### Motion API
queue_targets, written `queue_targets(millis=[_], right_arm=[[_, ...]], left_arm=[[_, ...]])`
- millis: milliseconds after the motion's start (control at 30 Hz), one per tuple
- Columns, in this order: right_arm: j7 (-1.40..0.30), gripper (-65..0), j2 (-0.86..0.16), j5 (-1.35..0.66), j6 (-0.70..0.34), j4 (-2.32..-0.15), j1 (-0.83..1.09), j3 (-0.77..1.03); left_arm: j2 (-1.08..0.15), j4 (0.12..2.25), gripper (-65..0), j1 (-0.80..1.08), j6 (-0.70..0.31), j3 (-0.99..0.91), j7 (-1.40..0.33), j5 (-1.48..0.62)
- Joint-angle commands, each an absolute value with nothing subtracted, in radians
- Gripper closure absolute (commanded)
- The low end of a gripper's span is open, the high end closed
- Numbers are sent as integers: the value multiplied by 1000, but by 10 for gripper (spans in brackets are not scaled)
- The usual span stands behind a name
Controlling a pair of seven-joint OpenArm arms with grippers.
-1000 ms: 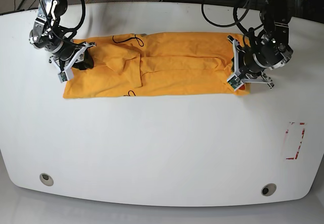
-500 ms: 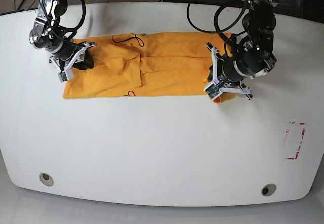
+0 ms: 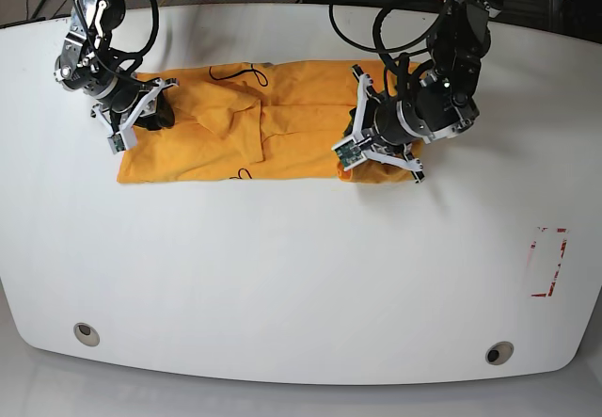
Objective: Layout the t-shirt on the table in an organized manner, then fold the t-shirt properly
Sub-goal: 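Release the strip and move the left gripper back to the folded end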
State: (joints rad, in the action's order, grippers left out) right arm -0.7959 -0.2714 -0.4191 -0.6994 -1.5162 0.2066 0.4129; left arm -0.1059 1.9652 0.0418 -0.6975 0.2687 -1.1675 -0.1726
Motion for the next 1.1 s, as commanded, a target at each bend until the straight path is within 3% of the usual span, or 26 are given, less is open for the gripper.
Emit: queue_targets(millis=[0,733,867,1067], right_arm=[[-851,-138,-277,-387,-698,-1514,214,414],[-851,-138,-277,-394,-698,-1514,216,414],[-851,-138,-277,-394,-698,-1514,216,414],[-851,-138,-277,-394,-698,-1514,217,414]], left_arm=[[-102,1979,-39,28,-698,274,-1155,-182],[-68,1975,-47,27,-698,274,-1155,-183],[-41,1975,-111,27,-698,275,-1156,-185],[-2,1983,-275,27,-698,275,-1162,-185]])
